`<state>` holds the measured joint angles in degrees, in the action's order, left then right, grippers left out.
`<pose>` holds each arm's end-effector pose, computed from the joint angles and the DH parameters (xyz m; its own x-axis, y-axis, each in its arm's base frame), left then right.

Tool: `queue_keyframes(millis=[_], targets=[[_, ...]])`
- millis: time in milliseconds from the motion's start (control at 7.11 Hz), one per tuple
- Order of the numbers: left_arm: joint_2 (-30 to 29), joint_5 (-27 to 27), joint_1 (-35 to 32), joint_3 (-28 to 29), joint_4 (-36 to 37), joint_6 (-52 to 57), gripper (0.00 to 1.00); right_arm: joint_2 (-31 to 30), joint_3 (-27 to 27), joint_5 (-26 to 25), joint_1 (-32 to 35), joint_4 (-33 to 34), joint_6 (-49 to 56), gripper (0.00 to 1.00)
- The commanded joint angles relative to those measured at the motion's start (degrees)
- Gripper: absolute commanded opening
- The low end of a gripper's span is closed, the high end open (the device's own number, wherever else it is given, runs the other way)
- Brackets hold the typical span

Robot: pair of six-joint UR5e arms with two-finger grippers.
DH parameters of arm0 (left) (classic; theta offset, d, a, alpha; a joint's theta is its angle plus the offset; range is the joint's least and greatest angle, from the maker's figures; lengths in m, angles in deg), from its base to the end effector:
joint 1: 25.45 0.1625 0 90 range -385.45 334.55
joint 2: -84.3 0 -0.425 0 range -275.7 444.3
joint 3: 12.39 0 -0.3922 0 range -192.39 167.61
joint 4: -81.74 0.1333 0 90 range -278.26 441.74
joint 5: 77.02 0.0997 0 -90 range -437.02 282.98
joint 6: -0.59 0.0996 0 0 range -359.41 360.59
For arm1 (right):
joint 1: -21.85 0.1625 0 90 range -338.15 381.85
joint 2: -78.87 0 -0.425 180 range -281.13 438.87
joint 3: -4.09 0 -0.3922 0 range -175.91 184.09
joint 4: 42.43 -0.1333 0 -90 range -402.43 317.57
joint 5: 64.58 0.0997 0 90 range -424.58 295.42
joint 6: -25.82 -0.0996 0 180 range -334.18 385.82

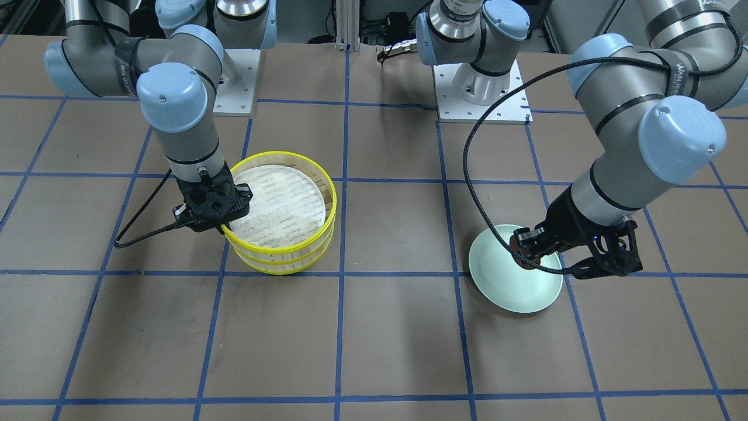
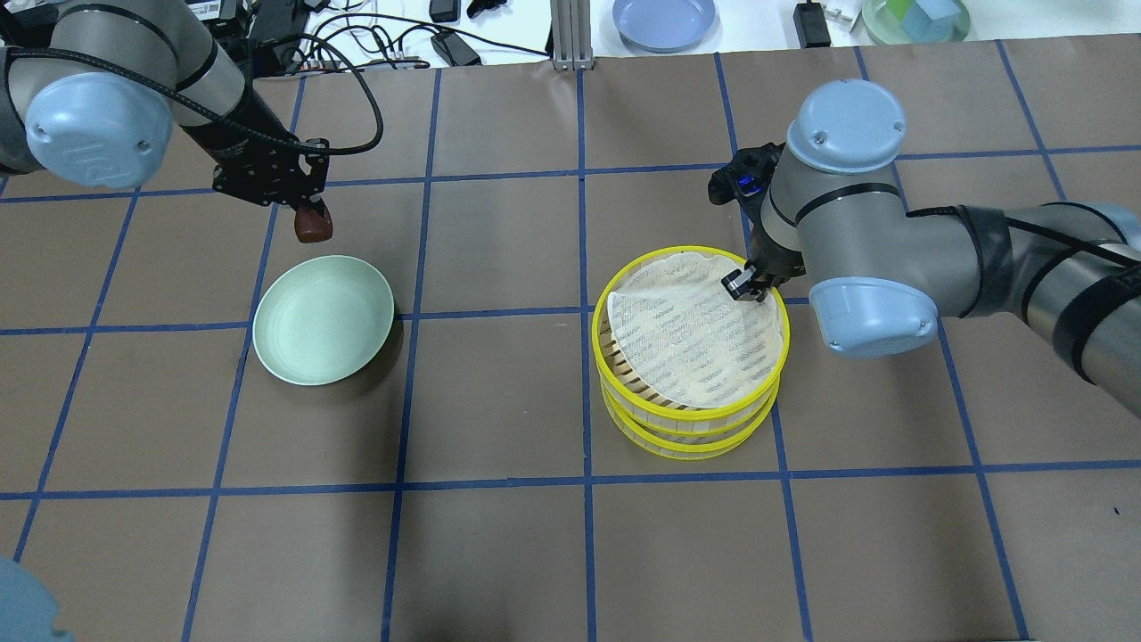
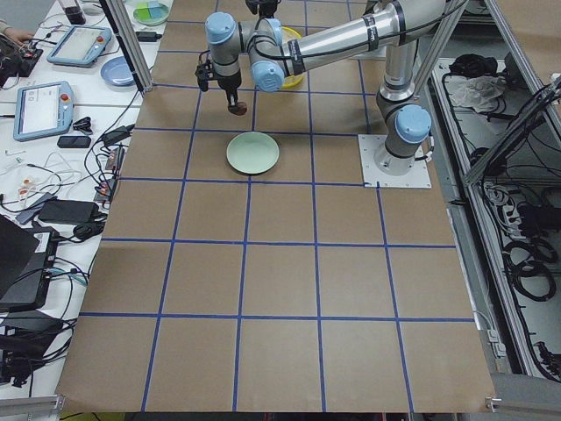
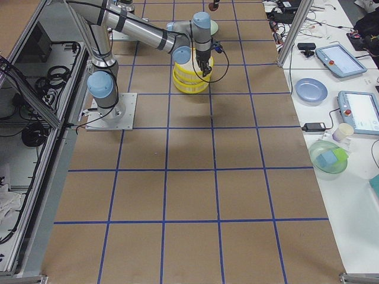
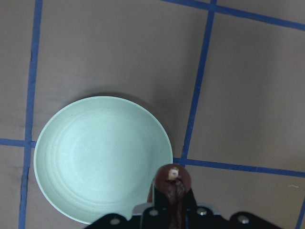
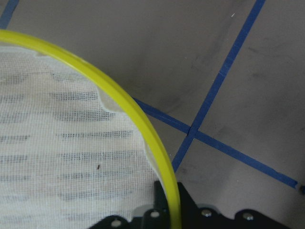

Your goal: Stack buns with steamer

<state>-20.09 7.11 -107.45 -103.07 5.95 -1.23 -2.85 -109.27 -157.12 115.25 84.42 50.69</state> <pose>-0.0610 -0.5968 0.3716 -0.9799 -0.1713 0.1017 -0.1704 0.9852 0.0182 0.1585 -0.4949 0.2873 -0.8802 -0.4682 0.0782 -0.4731 0.8787 -0.0638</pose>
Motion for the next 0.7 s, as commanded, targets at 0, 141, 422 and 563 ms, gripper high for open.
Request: queue_keyframes(millis=[0,141,422,563], targets=[[0.67,-0.28,-2.29,-0.02,-0.15,-2.31,0.0,0.32,-0.02,0.07,-0.14,-0.55,2.45,0.0],[1.29,-0.2,-3.16,-0.02,-0.15,-2.92,0.0,0.41,-0.02,-0.02,-0.23,-0.55,2.46,0.0],[1.47,-0.02,-4.49,-0.02,-0.24,-5.21,0.0,0.59,-0.19,-0.11,-0.23,-1.07,2.46,0.0],[1.56,-0.28,-4.49,-0.02,-0.15,-5.12,0.0,1.46,-0.19,-0.19,-0.23,-1.16,2.46,0.0]])
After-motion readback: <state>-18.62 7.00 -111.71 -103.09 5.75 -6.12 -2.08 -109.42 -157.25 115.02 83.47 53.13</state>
